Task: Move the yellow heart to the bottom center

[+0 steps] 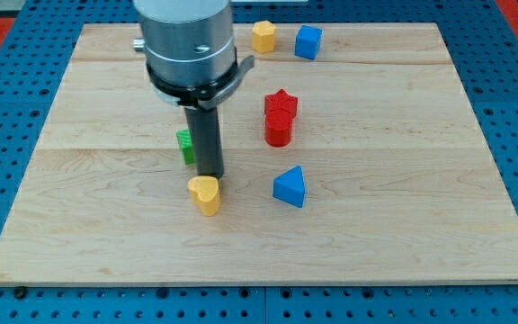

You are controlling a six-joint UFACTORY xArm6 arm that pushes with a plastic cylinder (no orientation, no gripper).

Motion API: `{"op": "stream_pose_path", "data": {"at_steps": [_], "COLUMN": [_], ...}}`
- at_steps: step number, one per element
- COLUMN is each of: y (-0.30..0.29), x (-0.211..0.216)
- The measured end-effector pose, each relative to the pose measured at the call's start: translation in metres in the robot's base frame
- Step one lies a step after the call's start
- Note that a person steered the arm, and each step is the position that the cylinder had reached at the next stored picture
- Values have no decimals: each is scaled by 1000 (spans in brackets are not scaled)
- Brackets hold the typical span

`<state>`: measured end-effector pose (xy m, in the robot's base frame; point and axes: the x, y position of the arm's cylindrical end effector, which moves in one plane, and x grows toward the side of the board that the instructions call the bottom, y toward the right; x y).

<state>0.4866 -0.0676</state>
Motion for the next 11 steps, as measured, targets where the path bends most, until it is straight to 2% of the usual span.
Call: {"op": "stream_pose_path", "data": {"at_steps": [3,4,6,8,11], "y": [-16,-64,-27,-16,17], "x": [28,39,48,102,103]}}
